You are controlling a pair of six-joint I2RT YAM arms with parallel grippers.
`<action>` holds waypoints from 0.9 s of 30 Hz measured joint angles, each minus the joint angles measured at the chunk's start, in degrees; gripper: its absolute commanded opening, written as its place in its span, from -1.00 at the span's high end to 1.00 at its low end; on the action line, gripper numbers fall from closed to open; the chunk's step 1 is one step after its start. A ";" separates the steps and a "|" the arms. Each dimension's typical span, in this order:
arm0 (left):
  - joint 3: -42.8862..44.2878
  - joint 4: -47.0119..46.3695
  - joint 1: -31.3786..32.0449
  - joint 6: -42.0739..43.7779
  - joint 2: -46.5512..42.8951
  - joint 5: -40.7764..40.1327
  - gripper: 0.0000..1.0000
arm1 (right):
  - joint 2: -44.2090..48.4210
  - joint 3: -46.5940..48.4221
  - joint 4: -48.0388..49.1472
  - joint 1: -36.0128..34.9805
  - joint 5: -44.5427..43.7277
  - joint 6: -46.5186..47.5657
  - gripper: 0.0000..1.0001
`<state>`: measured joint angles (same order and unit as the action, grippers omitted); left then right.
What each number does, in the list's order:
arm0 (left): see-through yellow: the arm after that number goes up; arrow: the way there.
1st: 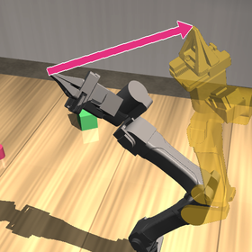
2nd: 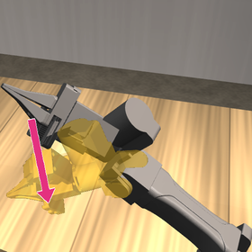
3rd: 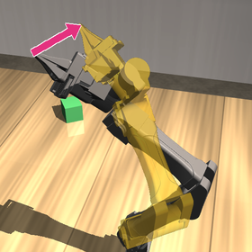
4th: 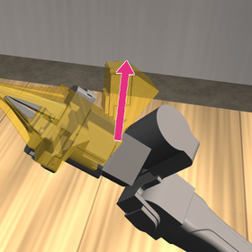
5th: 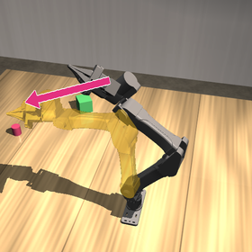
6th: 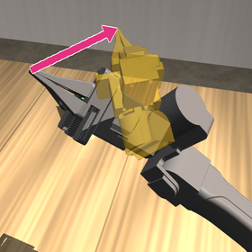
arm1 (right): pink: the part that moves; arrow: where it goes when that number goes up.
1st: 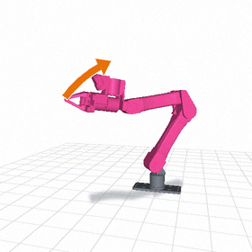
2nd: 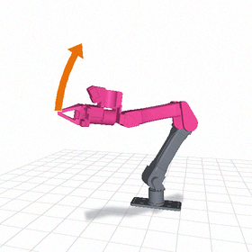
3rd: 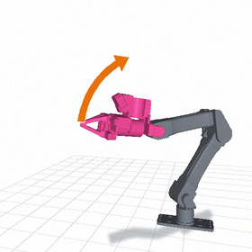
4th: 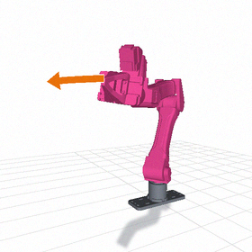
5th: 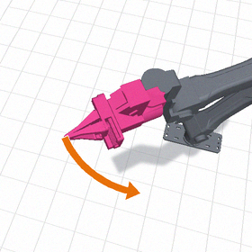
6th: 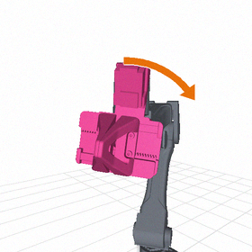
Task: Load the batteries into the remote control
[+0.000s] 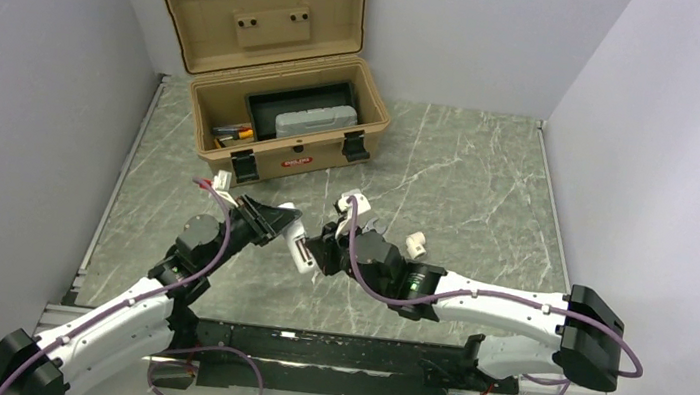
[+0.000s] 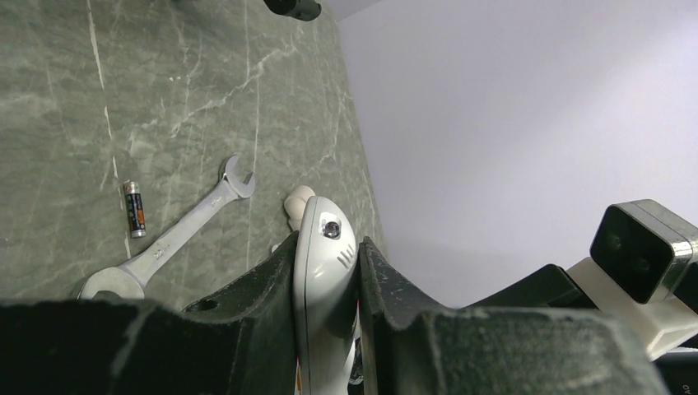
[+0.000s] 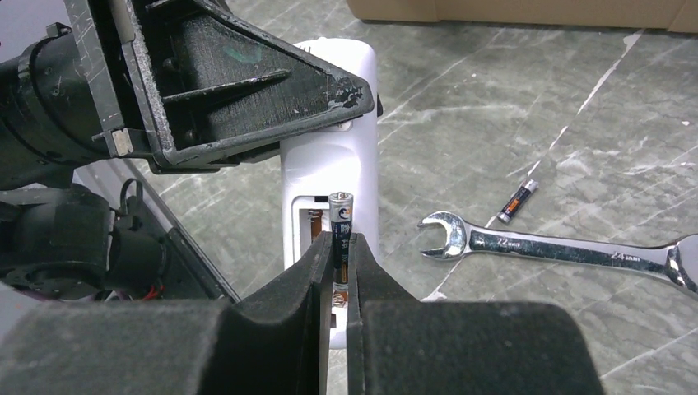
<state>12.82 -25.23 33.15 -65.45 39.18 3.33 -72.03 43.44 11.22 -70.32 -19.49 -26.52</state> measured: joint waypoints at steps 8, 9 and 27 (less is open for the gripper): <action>-0.37 1.31 0.00 -0.37 -0.48 -0.04 1.00 | 0.00 -1.03 0.90 0.00 0.35 0.61 1.00; -0.37 1.46 0.02 -0.37 -0.63 -0.09 1.00 | 0.00 -1.03 0.92 0.00 0.39 0.63 1.00; -1.55 1.77 0.07 -1.86 -0.70 -0.20 1.00 | -1.49 -1.03 2.16 -0.07 1.75 1.05 1.00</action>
<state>11.27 -23.46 33.21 -67.31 38.48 3.14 -73.52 42.41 13.39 -70.39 -17.74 -25.47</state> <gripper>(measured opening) 0.302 0.105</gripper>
